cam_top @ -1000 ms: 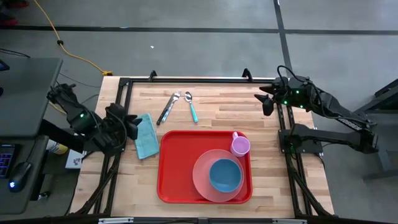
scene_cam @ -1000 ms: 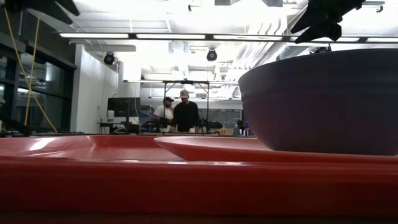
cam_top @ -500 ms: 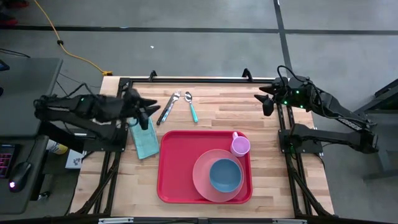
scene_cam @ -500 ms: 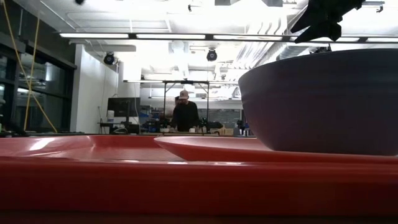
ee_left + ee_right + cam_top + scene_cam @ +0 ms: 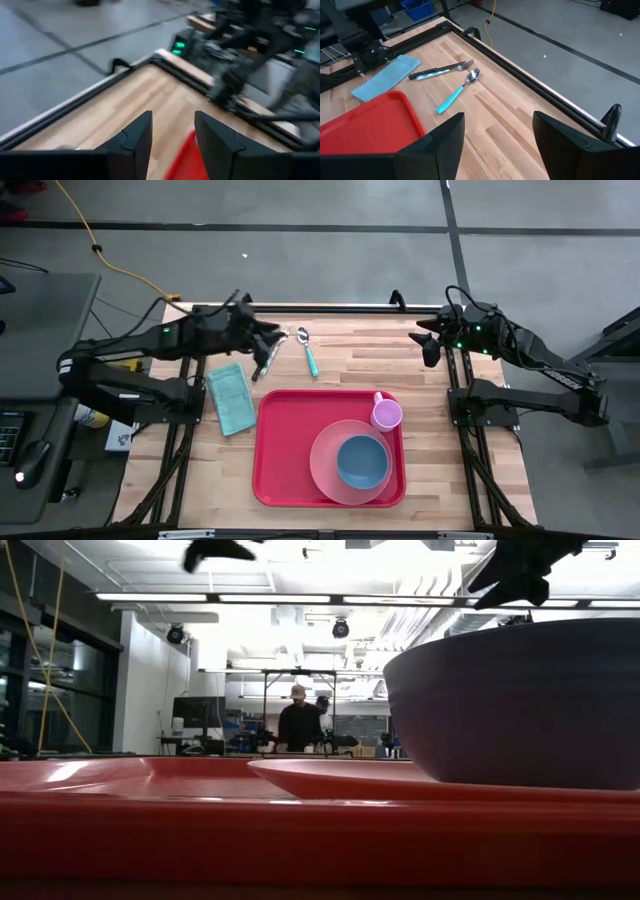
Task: Set up tray
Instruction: Put the blue napkin on the red tray to the left of the pink plate
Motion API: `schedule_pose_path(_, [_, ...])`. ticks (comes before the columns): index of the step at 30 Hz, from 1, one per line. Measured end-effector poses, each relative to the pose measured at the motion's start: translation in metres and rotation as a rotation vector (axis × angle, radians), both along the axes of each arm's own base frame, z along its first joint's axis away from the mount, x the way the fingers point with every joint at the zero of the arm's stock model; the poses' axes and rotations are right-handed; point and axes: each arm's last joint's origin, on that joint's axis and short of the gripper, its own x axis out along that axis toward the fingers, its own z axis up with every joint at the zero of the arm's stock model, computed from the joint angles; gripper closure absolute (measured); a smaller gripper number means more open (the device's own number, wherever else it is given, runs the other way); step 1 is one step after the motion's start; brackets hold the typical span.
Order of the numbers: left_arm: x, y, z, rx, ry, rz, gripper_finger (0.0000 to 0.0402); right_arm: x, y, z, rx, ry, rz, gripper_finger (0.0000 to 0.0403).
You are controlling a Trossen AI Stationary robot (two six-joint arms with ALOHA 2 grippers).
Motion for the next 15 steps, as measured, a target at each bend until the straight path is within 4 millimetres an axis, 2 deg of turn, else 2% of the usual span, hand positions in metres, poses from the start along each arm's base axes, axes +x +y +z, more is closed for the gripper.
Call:
schedule_pose_path(4, [-0.034,-0.010,0.011,0.032,-0.049,0.151,0.0222,-0.001,0.000,-0.001,0.005,0.011,0.001,0.0190])
schedule_pose_path(7, [-0.052,-0.019,0.006,0.069,-0.181,0.184,0.0222,-0.001,0.000,-0.001,0.004,0.014,0.002,0.0190])
schedule_pose_path(10, [-0.061,-0.024,-0.022,0.076,-0.297,0.192,0.0222,-0.001,0.000,-0.001,-0.001,0.017,0.003,0.0190])
schedule_pose_path(14, [-0.060,-0.025,-0.076,0.008,-0.487,0.208,0.0222,-0.001,0.000,-0.001,-0.002,0.018,0.000,0.0190])
schedule_pose_path(15, [-0.058,-0.025,-0.085,0.003,-0.540,0.208,0.0222,-0.001,0.000,-0.001,-0.002,0.018,-0.001,0.0190])
